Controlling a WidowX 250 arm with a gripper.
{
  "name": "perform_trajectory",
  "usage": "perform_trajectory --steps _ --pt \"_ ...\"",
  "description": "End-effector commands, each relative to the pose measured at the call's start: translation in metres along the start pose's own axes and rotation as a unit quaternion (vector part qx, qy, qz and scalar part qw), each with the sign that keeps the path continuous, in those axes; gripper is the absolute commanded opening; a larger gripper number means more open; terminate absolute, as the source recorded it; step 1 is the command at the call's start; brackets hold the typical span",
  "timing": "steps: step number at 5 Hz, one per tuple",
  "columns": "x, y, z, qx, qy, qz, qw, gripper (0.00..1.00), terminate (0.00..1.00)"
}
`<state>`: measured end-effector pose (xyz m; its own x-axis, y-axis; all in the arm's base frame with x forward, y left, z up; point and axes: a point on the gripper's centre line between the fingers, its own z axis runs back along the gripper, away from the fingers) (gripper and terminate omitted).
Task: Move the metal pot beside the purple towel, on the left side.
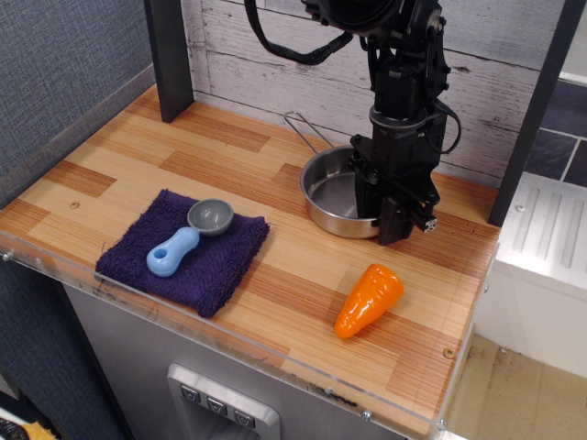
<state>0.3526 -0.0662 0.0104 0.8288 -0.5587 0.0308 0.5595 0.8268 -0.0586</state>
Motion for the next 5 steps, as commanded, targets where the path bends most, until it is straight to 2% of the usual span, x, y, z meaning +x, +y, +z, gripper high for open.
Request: perform_trajectory --steps 1,2,3,4,5 --pt "-0.002 -0.015 0.023 0.007 -0.027 -0.022 0.9994 0.00 0.00" --pt "-0.004 -0.021 0.064 0.014 -0.076 -0.032 0.9965 0.00 0.00" --pt "-0.023 -0.017 0.115 0.017 -0.140 0.005 0.9899 0.00 0.00" --pt "-0.055 -0.001 0.147 0.032 -0.161 0.072 0.9839 0.00 0.00" --pt "-0.097 0.023 0.135 0.048 -0.121 0.185 0.9740 0.00 0.00"
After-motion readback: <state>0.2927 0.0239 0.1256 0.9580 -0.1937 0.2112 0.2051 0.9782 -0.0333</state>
